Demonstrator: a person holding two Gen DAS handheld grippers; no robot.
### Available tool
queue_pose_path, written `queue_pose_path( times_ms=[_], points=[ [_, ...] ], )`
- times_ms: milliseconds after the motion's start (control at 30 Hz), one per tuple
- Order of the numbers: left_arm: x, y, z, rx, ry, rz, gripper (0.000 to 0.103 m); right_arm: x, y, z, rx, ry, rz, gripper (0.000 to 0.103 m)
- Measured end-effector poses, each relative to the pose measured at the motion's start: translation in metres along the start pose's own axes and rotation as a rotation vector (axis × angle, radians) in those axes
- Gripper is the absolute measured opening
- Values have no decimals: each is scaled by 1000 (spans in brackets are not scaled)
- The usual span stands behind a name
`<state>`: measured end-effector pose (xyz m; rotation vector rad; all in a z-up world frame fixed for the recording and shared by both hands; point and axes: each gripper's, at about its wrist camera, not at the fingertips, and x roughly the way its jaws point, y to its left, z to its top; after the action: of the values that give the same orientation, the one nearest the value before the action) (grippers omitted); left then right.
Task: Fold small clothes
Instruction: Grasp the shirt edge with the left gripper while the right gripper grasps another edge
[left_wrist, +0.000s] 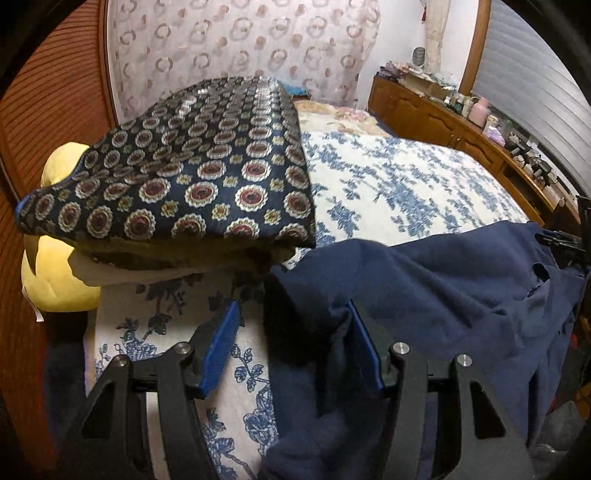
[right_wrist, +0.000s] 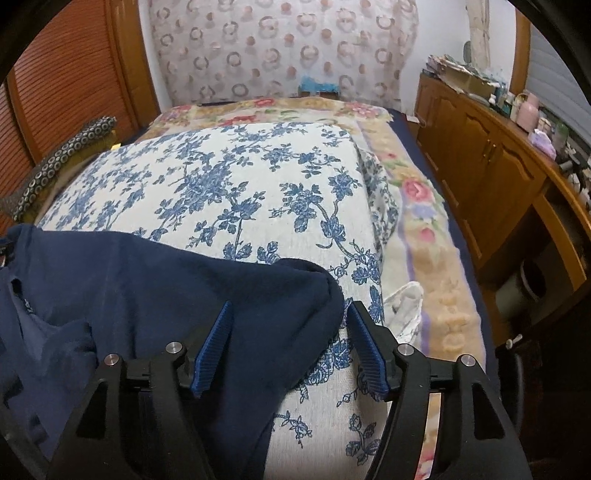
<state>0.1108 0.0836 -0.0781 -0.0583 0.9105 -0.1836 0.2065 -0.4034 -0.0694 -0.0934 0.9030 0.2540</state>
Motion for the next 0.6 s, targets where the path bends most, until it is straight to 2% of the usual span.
queue_pose_path(
  times_ms=[200,333,433,500,567,600],
  points=[
    [8,6,2,-24,24,-26,58,2,1,2,-11,8,9,68],
    [9,9,2,-29,24,-29,58,6,7,4,-45,31,77,69],
    [9,8,4,-22,29,-28,58,8,12,6,-68,46,85,67],
    [10,6,5,-11,27,-38,51,8,16,7,-85,50,106,53],
    [9,2,6,-5,27,-84,27,5,22,6,-107,53,149,24],
    [8,0,6,-7,27,-100,20,4,25,4,-116,52,168,17]
  ],
)
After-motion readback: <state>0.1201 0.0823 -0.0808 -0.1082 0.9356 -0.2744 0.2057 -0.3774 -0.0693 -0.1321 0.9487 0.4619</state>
